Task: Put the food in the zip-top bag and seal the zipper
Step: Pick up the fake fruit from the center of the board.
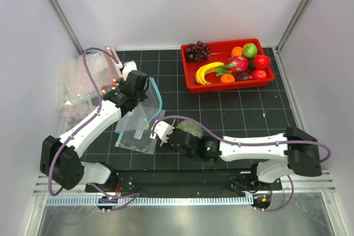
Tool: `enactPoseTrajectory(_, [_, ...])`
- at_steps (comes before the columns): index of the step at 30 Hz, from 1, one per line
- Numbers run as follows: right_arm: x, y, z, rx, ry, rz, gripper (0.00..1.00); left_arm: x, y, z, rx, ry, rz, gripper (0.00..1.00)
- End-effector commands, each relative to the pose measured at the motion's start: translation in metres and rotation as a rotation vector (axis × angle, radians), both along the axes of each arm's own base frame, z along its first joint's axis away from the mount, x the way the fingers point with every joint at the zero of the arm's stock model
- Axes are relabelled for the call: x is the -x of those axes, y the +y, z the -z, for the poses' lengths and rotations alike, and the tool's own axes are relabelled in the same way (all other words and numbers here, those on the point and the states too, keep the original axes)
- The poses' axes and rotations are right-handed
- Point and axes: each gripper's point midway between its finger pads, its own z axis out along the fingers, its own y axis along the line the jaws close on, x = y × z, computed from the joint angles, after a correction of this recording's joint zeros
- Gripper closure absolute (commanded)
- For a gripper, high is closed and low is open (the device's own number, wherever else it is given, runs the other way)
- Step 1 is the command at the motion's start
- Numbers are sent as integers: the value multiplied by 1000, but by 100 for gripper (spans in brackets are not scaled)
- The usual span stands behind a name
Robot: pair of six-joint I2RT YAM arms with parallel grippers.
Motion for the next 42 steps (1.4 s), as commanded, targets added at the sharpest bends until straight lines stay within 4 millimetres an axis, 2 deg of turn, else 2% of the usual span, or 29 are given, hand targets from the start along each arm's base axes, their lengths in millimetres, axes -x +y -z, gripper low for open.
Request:
enactPoseTrajectory(1, [2, 2, -40, -207, 11, 1, 98, -9, -24, -6, 36, -20, 83, 100])
enactPoseTrajectory(2, [5, 2, -37, -208, 30, -15, 91, -10, -21, -6, 28, -18, 68, 100])
enactPoseTrajectory(3, [6, 1, -32, -193, 35, -21, 66, -11, -16, -8, 14, -21, 41, 100])
enactPoseTrajectory(4, [6, 2, -26, -176, 38, -27, 53, -10, -6, -10, -17, -25, 3, 100])
enactPoseTrajectory(5, [5, 4, -14, -140, 41, -26, 44, -10, -2, -11, -25, -29, -15, 98])
enactPoseTrajectory(7, [2, 9, -4, -92, 43, -17, 43, -10, 5, -8, -28, -26, -43, 97])
enactPoseTrajectory(8, [0, 12, 13, -44, 51, -16, 43, -10, 6, -6, -15, -26, -49, 96])
enactPoseTrajectory(9, [-1, 17, 13, -36, 46, -21, 43, -12, 6, -4, 7, -28, -56, 96])
enactPoseTrajectory(11, [-4, 26, 28, 10, 48, -24, 40, -15, 7, 9, 53, 12, -54, 96])
enactPoseTrajectory(13, [-7, 30, 36, 43, 39, -28, 35, -20, 7, 18, 88, 34, -58, 96])
enactPoseTrajectory(14, [-7, 33, 39, 55, 37, -33, 27, -21, 2, 21, 111, 52, -41, 97])
enactPoseTrajectory(15, [-10, 37, 45, 78, 29, -29, 23, -24, 1, 29, 117, 74, -44, 97])
enactPoseTrajectory(20, [-27, 39, 53, 101, -43, 48, 14, -29, -8, 42, 220, 115, -18, 100])
enactPoseTrajectory(22, [-37, 34, 53, 120, -84, 104, 13, -30, -7, 42, 239, 114, -17, 99])
enactPoseTrajectory(26, [-44, 32, 50, 121, -119, 153, 14, -27, -1, 37, 227, 92, -33, 100])
enactPoseTrajectory(36, [-40, 37, 84, 323, -176, 133, 22, -25, 6, 32, 211, 70, -45, 100])
enactPoseTrajectory(40, [-41, 39, 92, 336, -166, 135, 35, -26, 7, 33, 195, 72, -48, 100])
enactPoseTrajectory(42, [-41, 36, 95, 358, -148, 134, 56, -25, 9, 33, 191, 69, -51, 100])
